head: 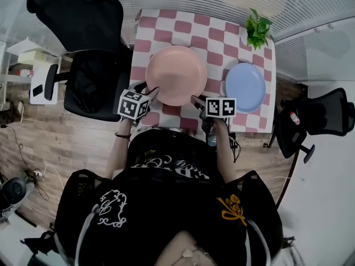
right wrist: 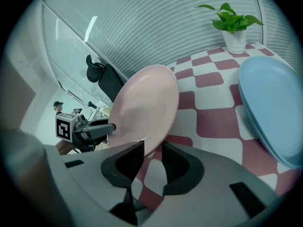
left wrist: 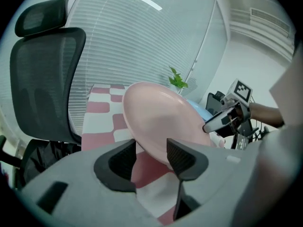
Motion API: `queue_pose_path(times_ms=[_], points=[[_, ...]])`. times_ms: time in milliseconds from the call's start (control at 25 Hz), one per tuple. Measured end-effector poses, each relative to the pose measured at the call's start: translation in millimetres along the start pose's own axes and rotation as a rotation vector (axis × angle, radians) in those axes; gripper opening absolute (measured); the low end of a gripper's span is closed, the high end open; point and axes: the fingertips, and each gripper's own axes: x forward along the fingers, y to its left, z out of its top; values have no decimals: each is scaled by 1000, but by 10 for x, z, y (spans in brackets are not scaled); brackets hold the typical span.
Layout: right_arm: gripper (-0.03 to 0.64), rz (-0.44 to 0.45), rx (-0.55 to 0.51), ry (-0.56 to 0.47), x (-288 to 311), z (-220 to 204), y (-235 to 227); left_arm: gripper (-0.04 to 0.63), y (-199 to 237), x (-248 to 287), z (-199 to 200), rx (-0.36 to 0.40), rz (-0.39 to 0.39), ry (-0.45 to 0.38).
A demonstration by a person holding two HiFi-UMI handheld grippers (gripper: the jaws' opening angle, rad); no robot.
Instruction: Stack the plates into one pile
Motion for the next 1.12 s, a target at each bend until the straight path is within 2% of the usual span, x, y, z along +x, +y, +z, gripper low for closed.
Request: queue_pose_path(times_ms=[200,400,800,1120], points=[[115,13,4,-78,-342,144,-173,210,-316,58,347,51,-1,-52],[114,-4,16,-119,-785,172,-577,210,-824,316,589,67,-9,-68],[109,-57,75,-140,-1653,45,-1737,212,-1994,1175,732,97,-55,-5],[109,-51,121,-133,-1988,-88,-2379,212,-2546,1661,683,66,-65,49]])
